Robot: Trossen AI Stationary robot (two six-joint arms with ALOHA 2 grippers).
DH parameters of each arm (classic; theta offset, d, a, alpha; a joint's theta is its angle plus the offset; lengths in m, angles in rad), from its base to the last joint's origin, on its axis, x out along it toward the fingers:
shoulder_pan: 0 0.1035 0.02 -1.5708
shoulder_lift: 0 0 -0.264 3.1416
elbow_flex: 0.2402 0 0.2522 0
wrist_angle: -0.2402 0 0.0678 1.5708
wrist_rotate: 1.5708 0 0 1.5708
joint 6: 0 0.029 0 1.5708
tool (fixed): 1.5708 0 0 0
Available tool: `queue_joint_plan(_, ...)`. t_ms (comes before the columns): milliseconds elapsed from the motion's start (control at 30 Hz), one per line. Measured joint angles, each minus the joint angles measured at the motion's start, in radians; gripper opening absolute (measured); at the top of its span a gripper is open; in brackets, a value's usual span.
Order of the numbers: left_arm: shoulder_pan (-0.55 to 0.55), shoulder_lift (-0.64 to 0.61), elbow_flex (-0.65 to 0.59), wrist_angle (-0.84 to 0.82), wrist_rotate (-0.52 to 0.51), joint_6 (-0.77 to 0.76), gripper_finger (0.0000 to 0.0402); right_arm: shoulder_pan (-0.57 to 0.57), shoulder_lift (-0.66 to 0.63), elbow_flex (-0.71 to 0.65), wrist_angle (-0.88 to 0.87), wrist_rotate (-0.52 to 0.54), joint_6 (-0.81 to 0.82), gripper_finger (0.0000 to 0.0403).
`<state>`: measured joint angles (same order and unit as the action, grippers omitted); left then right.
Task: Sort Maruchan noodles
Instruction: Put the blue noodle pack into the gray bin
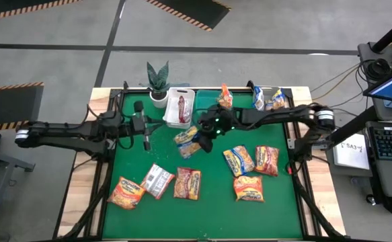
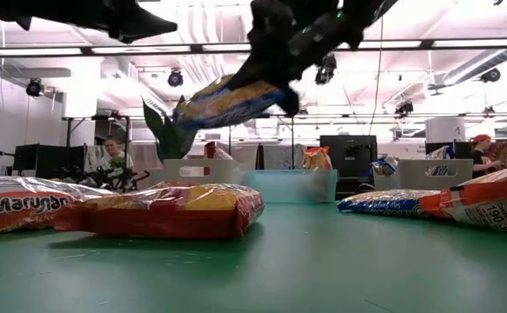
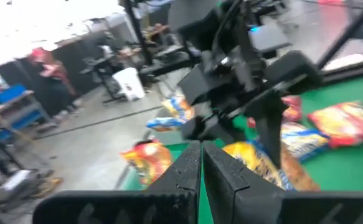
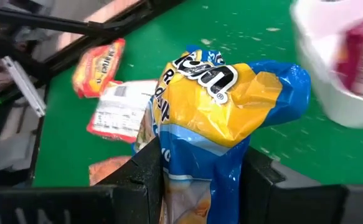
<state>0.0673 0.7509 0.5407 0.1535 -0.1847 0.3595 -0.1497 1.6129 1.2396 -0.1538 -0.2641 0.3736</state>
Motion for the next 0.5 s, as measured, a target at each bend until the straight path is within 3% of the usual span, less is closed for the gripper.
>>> queue_joint_plan(333,0.000,0.003,0.000,0.048,-0.041,0.029,0.0000,-0.063,-0.177,0.172,-0.605,0.314,-0.092,0.0129)
queue_joint_plan(500,0.000,0.016,0.000,0.047,-0.042,0.028,0.0000,-0.126,-0.217,0.239,-0.856,0.397,-0.212,0.0129)
